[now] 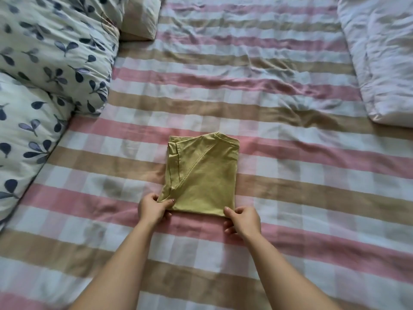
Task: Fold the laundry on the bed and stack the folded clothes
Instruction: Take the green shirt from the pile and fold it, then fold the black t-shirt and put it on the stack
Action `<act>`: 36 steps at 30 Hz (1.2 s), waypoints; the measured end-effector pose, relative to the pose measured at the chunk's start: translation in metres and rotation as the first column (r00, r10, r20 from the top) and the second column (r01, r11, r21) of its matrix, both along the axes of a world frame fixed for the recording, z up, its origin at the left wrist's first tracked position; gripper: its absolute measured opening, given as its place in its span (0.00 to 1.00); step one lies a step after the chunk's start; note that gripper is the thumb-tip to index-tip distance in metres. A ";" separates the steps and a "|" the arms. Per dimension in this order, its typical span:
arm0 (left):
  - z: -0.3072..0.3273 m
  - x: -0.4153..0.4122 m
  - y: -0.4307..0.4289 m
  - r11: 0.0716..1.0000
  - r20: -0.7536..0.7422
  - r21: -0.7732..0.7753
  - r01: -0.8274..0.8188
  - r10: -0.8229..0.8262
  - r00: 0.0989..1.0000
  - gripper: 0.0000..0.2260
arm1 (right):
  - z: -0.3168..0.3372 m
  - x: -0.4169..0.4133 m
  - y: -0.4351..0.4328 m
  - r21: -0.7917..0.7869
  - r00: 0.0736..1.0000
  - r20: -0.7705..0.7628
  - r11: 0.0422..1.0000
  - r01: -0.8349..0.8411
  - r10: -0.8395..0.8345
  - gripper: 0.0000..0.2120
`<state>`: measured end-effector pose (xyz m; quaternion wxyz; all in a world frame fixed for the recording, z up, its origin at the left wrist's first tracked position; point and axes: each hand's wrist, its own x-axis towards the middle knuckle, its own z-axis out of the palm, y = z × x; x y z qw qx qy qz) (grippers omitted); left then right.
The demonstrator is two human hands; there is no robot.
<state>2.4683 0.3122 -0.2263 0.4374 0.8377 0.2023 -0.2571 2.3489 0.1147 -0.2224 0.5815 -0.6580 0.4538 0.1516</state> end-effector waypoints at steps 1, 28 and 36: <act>0.001 -0.003 -0.002 0.998 0.026 0.052 -0.021 0.019 0.999 0.11 | 0.003 -0.003 -0.001 -0.003 1.000 -0.009 1.000 -0.006 0.006 0.16; 0.152 -0.419 -0.444 0.460 0.273 -0.243 0.854 -0.812 0.516 0.04 | 0.155 -0.410 -0.311 -0.400 0.856 0.271 0.757 0.517 -0.441 0.06; 0.147 -0.489 -0.532 0.396 0.441 -0.099 0.913 -0.805 0.397 0.15 | 0.138 -0.486 -0.389 -0.537 0.905 0.229 0.730 0.424 -0.357 0.09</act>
